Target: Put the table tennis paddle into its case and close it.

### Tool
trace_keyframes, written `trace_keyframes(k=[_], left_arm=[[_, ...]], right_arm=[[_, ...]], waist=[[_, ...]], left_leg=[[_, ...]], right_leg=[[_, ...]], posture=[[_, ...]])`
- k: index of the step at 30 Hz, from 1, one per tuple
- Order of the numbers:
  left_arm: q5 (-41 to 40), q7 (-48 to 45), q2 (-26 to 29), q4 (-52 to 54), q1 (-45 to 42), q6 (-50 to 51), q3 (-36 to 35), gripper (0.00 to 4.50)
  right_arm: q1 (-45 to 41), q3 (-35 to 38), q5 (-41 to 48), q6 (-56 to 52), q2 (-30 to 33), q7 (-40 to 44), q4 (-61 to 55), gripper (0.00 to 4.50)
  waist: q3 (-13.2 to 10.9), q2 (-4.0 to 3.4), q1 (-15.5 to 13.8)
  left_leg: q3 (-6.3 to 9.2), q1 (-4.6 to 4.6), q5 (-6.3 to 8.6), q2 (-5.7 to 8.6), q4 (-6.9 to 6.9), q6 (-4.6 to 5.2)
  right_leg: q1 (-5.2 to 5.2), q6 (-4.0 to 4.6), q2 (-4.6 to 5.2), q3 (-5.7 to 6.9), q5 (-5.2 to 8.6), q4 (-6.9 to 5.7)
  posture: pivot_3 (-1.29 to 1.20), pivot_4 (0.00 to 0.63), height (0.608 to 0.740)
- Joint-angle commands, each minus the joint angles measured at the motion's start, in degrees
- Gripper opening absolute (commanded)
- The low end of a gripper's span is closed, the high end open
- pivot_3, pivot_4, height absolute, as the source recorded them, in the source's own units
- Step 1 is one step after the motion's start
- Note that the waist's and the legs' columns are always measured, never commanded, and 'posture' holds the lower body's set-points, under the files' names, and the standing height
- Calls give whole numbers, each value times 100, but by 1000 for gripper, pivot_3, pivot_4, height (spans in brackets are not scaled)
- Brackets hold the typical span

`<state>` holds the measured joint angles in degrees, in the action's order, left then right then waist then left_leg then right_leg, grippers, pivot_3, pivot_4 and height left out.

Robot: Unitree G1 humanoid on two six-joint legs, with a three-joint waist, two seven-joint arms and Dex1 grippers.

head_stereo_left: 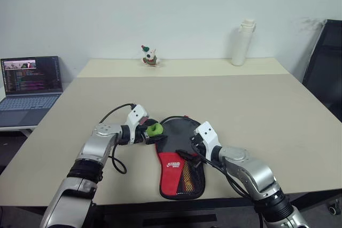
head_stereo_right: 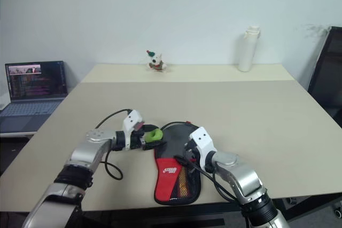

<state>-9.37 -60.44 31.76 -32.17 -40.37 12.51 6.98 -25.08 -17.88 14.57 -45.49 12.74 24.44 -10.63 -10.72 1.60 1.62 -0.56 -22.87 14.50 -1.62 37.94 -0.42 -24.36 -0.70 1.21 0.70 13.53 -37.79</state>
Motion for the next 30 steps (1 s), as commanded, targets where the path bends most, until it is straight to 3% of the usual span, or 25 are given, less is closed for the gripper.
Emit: trace_keyframes(k=[1, 3, 6, 16, 18, 23, 30], left_arm=[[159, -69, -69, -169, -80, -185, 72, 4473], [188, -140, -100, -181, -40, -204, 91, 4473], [233, -114, -127, -223, -22, -247, 66, 3888], [262, -58, -178, -272, -20, -300, -68, 453], [265, -62, -190, -243, -7, -284, -82, 7], [234, -22, -269, -105, 5, -190, -113, 7], [413, 280, -285, -356, -229, -223, -182, 7]], right_arm=[[46, 103, -15, -14, -51, -70, -306, 4440], [68, 97, -17, -33, -59, -99, -339, 4440], [87, 93, -16, -51, -66, -125, -370, 4440], [-273, -14, -214, 268, -273, -179, -8, 4440], [-403, -52, -300, 404, -381, -183, 144, 4440], [-743, -328, -677, 943, -676, -166, 888, 4440], [-442, -365, -869, 1008, -533, -49, 967, 4440]], waist=[[1, 1, 0], [1, 1, -1], [1, 1, -2], [2, 3, -4], [2, 3, -10], [4, 5, -24], [7, 11, -50]], left_leg=[[0, 0, 0, -1, 0, 0], [0, 0, 0, -2, 0, 0], [1, 1, 0, -3, 0, 0], [2, 2, 0, -2, 2, 0], [3, 3, 0, -2, 2, 0], [6, 3, 0, -2, 3, 0], [8, 1, 0, -2, 4, 0]], right_leg=[[0, 0, 0, 0, 0, 0], [0, 0, 1, -1, 0, 0], [1, 0, 2, -1, 0, -1], [3, 0, 5, 0, 0, -2], [4, 0, 5, 1, 0, -3], [5, 1, 7, 3, -1, -3], [10, 24, 22, 5, -16, 0]], posture=[[0, 150, 740], [0, 150, 740], [0, 150, 740], [0, 150, 740], [0, 150, 740], [0, 150, 740], [0, 150, 740]])
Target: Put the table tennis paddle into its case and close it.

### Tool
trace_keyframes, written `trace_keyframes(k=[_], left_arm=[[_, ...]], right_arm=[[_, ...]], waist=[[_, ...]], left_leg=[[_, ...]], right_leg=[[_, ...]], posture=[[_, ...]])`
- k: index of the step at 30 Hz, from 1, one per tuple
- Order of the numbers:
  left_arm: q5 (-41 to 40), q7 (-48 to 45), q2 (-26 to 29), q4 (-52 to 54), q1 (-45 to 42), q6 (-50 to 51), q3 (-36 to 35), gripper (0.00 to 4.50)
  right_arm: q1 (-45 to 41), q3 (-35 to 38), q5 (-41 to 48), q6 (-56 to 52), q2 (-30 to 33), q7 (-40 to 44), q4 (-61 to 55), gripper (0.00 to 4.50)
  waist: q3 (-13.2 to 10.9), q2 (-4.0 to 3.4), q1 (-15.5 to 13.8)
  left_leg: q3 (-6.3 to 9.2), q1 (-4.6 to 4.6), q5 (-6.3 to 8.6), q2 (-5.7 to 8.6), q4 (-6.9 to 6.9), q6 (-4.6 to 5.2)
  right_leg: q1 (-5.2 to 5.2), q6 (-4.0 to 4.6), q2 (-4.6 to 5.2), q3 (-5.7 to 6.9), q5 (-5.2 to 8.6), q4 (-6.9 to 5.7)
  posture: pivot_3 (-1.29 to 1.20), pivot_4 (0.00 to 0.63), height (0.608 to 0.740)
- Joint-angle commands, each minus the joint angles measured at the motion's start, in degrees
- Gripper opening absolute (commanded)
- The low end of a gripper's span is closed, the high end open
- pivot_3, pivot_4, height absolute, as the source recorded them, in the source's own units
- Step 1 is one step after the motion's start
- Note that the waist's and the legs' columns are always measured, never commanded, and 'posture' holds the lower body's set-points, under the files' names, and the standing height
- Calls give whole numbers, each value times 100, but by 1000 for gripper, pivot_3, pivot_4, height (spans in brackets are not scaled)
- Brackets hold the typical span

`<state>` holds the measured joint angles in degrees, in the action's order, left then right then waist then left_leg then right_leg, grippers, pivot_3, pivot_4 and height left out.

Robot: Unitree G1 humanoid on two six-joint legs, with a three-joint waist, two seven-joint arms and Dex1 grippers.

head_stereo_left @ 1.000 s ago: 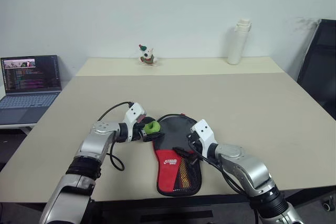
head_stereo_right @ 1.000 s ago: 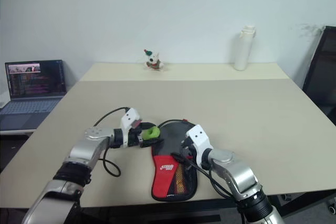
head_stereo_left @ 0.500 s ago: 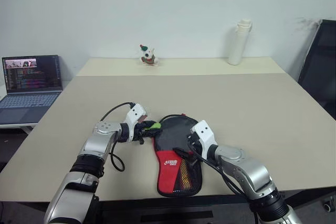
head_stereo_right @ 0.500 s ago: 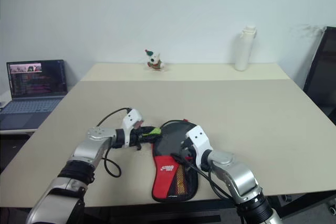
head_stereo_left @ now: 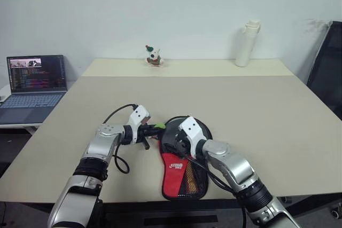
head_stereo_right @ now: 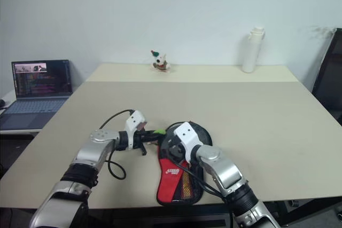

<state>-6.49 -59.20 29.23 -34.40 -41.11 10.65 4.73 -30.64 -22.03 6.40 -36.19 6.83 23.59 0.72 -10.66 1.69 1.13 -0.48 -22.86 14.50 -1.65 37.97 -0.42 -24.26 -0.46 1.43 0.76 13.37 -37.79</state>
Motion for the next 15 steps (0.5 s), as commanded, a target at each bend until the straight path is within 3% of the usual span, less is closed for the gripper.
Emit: trace_keyframes(k=[1, 9, 15], left_arm=[[178, 239, -32, -245, -212, -70, 34, 7], [797, 1074, -179, -1898, -1113, -741, 178, 7], [1296, 2046, -677, -3334, -1957, -1488, 310, 7]], right_arm=[[162, 61, -68, 64, 74, 45, -198, 4440], [492, 27, -146, -43, 157, 44, -413, 4440], [641, -64, -178, -142, 119, 41, -490, 4440]], waist=[[1, 2, 0], [5, 7, 38], [9, 13, 31]], left_leg=[[0, 0, 0, 0, 1, 0], [-3, 22, 0, 8, 2, 0], [-3, 21, 0, 10, 3, 0]], right_leg=[[0, -1, 0, 0, 0, 0], [8, -26, -20, 3, 15, -16], [10, -26, -21, 3, 15, -16]], posture=[[0, 150, 740], [0, 150, 740], [0, 150, 740]])
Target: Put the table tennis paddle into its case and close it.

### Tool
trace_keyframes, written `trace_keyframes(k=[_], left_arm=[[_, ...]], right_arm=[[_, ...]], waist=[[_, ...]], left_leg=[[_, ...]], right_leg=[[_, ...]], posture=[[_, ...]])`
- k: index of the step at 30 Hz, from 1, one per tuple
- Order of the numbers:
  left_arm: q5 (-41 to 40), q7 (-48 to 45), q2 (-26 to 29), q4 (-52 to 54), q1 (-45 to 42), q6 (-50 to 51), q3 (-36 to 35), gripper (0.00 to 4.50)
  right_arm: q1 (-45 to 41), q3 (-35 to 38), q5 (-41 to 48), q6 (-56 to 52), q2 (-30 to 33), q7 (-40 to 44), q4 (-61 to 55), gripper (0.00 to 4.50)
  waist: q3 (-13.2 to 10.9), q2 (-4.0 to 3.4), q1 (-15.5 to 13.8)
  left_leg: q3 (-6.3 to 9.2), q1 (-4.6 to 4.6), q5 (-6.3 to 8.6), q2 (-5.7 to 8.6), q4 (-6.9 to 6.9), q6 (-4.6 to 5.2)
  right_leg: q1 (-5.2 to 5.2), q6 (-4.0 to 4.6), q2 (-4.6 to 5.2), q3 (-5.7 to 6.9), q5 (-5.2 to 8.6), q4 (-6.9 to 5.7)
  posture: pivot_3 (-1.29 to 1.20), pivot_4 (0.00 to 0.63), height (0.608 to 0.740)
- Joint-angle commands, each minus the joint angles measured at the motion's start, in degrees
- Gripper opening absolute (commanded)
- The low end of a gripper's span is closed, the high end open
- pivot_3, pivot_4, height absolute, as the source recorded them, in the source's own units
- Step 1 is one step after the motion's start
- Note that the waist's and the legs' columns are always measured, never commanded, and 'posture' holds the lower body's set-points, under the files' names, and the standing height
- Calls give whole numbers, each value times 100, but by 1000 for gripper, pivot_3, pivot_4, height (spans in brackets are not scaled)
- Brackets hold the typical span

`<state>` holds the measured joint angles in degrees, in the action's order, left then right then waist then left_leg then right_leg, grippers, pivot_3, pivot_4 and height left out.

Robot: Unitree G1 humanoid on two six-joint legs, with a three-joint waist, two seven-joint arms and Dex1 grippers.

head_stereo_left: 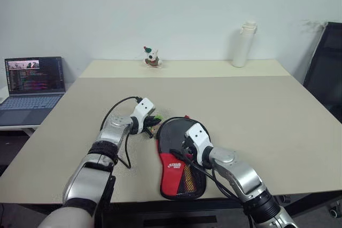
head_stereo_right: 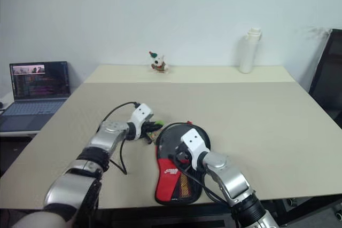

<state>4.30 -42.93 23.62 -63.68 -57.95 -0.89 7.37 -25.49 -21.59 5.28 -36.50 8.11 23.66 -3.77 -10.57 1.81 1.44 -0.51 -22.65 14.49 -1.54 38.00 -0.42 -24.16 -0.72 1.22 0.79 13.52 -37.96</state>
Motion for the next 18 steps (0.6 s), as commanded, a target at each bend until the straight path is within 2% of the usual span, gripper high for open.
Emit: trace_keyframes(k=[1, 8, 18], left_arm=[[279, 558, -182, -549, -365, -434, 46, 7], [689, 1455, -623, -1141, -900, -801, 85, 7], [1387, 2369, -1177, -1369, -1442, -1166, 327, 7]], right_arm=[[147, -121, -73, -127, -12, 38, -46, 4440], [311, -226, -110, -161, -63, 40, 2, 4440], [591, -352, -174, -420, -150, 54, -335, 4440]], waist=[[1, 1, 3], [16, 9, -41], [21, 16, -62]], left_leg=[[0, 0, 0, 0, 0, 0], [-4, 3, -1, 0, 1, -2], [-13, -2, 0, 0, -5, -3]], right_leg=[[0, 0, 1, 0, 0, 0], [7, -1, 1, 8, 0, -2], [0, -1, -1, 12, 0, 8]], posture=[[0, 150, 740], [0, 150, 740], [0, 150, 740]])
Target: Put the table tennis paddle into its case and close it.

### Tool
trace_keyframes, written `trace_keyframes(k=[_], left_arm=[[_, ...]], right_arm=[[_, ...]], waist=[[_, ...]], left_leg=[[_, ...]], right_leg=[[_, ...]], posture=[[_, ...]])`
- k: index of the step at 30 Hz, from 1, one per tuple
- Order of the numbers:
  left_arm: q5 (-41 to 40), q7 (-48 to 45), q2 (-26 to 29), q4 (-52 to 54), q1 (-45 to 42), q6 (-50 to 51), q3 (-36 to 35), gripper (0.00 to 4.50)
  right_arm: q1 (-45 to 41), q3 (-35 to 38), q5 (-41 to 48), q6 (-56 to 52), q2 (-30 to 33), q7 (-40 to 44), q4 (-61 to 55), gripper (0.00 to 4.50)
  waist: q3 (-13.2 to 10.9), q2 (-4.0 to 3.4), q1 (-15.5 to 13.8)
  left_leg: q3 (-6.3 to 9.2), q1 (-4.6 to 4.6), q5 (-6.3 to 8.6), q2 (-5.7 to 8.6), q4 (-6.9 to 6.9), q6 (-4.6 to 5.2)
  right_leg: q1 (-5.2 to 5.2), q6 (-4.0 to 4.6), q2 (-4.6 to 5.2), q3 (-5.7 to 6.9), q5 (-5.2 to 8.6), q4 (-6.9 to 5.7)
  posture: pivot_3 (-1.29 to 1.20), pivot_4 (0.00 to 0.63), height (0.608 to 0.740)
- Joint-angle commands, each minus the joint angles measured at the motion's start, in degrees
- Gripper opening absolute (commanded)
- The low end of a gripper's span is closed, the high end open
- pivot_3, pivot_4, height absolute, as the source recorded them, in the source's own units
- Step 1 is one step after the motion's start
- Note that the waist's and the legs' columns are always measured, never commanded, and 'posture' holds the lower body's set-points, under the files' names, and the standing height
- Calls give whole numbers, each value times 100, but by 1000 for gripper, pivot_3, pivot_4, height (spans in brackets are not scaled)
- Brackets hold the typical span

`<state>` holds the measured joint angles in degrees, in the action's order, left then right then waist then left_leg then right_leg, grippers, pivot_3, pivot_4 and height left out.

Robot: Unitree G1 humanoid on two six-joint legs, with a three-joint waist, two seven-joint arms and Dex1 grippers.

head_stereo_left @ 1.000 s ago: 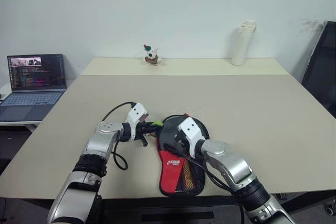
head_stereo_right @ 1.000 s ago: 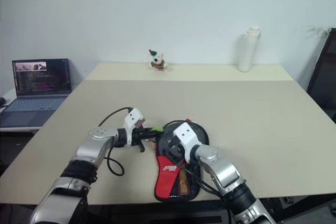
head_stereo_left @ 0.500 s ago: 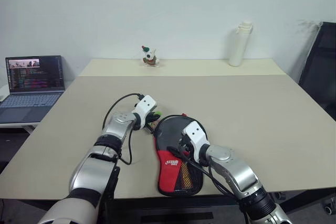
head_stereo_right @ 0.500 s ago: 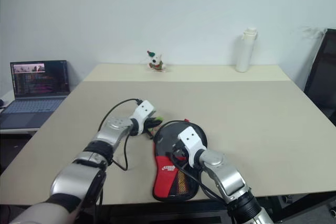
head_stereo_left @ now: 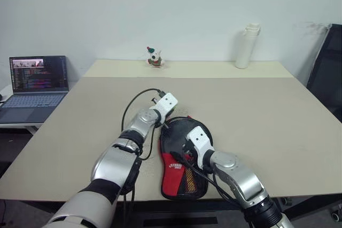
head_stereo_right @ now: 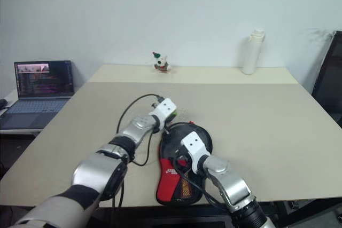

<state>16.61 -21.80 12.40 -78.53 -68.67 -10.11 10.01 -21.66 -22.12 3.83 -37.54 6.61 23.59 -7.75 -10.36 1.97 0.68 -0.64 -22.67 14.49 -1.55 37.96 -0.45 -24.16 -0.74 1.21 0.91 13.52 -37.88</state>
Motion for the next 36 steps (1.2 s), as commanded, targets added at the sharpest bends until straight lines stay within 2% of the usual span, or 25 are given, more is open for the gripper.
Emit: trace_keyframes(k=[1, 11, 19, 25, 28, 36], left_arm=[[211, 302, -99, 106, -403, -272, 87, 7], [655, 710, -631, 70, -668, -527, 310, 7], [905, 1140, -576, 19, -716, -339, 363, 7], [866, 775, -632, 15, -617, -336, 303, 7], [701, 499, -655, 22, -572, -311, 141, 879], [518, -140, -688, 48, -498, -341, -19, 3695]], right_arm=[[234, -305, -35, -345, -6, 62, 25, 4440], [394, -384, -73, -525, -26, 75, -213, 4440], [421, -425, -43, -539, -33, 70, -239, 4440], [377, -417, -41, -503, -41, 92, -178, 4440], [363, -406, -42, -485, -39, 94, -164, 4440], [199, -242, 25, -571, 14, 131, -268, 4440]], waist=[[0, 0, 26], [0, 1, 15], [0, 1, 12], [0, 1, 13], [0, 1, 18], [0, 1, 39]], left_leg=[[-1, 0, 0, -1, -1, 0], [-3, -3, 0, 1, 1, 0], [-2, -4, 0, 3, 2, -1], [-2, -4, 0, 2, 2, 0], [-5, -3, 0, 2, 2, -1], [-6, 0, 0, 1, 2, 0]], right_leg=[[-1, 0, -2, 0, 0, 0], [0, 0, 0, 4, 0, 2], [1, -1, 2, 5, 0, 2], [0, -1, 1, 8, 0, 1], [0, -1, 1, 8, 0, 1], [1, 0, -1, 6, 0, 0]], posture=[[0, 150, 740], [0, 150, 740], [0, 150, 740], [0, 150, 740], [0, 150, 740], [0, 150, 740]])
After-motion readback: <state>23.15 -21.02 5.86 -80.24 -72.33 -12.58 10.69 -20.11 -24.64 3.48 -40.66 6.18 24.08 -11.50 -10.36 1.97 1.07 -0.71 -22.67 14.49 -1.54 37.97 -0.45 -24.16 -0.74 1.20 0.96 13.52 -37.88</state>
